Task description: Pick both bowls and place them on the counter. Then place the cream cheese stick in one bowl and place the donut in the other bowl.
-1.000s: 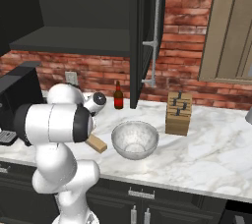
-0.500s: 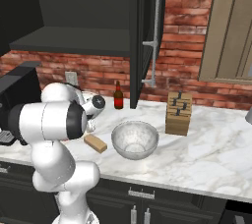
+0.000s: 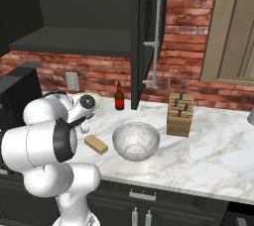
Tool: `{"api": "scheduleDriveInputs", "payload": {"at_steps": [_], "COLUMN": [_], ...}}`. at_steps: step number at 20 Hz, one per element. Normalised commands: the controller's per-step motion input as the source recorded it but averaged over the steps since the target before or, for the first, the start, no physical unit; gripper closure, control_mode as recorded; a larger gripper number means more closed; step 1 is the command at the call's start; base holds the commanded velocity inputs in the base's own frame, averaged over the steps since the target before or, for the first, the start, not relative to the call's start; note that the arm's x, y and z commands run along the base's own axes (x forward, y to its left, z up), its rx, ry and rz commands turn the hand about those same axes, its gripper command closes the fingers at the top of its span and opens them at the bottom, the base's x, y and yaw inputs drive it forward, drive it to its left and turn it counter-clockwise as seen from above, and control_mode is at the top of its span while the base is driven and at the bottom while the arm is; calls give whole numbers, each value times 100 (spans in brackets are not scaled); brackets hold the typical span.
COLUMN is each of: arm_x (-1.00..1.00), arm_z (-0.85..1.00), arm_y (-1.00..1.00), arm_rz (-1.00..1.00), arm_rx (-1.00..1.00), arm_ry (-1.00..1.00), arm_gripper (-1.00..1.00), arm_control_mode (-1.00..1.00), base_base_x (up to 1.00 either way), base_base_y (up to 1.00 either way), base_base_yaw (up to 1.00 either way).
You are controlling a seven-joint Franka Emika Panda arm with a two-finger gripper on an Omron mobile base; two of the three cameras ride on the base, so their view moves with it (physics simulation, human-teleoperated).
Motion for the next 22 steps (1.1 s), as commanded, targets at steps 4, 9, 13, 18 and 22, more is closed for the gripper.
{"api": "scheduleDriveInputs", "payload": {"at_steps": [4,9,13,18,22], "arm_x": [-31,-32,-31,-39,-37], "arm_z": [40,39,46,35,24], "arm_y": [2,0,-5,-16,-26], "arm_rz": [-8,-13,-21,-28,-35], "arm_rx": [-8,-5,-1,0,0], "arm_ry": [0,1,7,15,25], "arm_gripper": [-100,-100,-100,-100,-100], "arm_control_mode": [-100,-100,-100,-100,-100], "base_base_x": [0,0,0,0,0], "base_base_y": [0,0,0,0,0], "base_base_yaw": [0,0,0,0,0]}}
